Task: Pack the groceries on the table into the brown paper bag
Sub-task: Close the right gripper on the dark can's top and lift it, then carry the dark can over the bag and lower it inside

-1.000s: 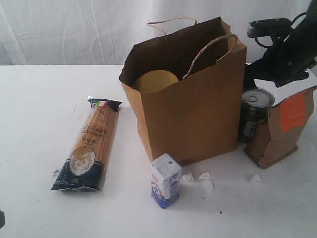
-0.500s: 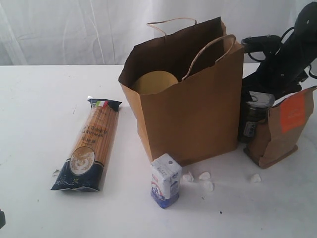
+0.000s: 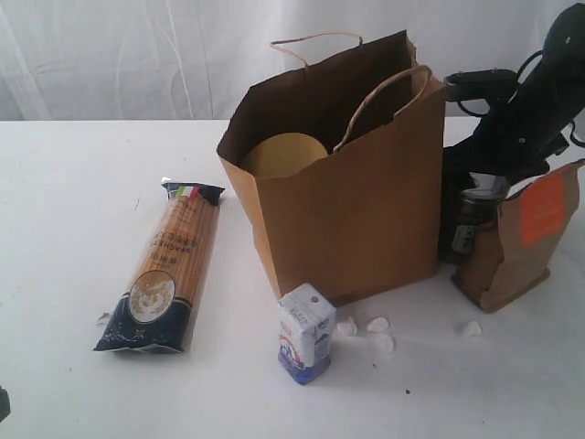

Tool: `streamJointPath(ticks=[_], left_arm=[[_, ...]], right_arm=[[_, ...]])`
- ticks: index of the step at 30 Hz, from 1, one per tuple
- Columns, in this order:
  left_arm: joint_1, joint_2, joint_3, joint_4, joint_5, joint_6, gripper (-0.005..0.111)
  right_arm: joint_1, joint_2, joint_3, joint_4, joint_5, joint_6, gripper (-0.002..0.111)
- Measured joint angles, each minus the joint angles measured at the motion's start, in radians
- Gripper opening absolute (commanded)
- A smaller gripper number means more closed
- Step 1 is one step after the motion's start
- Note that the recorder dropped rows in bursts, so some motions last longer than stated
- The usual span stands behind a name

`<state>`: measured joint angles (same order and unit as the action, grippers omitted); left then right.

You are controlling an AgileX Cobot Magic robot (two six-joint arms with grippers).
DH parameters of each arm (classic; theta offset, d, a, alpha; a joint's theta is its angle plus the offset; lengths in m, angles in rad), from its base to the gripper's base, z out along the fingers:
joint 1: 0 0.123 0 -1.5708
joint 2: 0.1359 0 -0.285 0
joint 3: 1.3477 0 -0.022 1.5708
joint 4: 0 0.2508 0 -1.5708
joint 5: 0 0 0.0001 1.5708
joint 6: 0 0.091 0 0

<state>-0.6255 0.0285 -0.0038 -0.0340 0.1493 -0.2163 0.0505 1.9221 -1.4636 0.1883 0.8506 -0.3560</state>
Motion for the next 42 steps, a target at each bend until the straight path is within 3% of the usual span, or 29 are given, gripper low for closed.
streamJointPath(ticks=[18, 31, 42], left_arm=[[0.0, 0.0, 0.0, 0.0, 0.0, 0.0, 0.0], [0.0, 0.0, 0.0, 0.0, 0.0, 0.0, 0.0], [0.0, 0.0, 0.0, 0.0, 0.0, 0.0, 0.0]], right_arm=[[-0.021, -0.481, -0.011, 0.001, -0.06, 0.02, 0.0], [-0.013, -0.713, -0.052, 0.452, -0.016, -0.216, 0.0], [0.071, -0.657, -0.052, 0.531, 0.066, -0.324, 0.0]])
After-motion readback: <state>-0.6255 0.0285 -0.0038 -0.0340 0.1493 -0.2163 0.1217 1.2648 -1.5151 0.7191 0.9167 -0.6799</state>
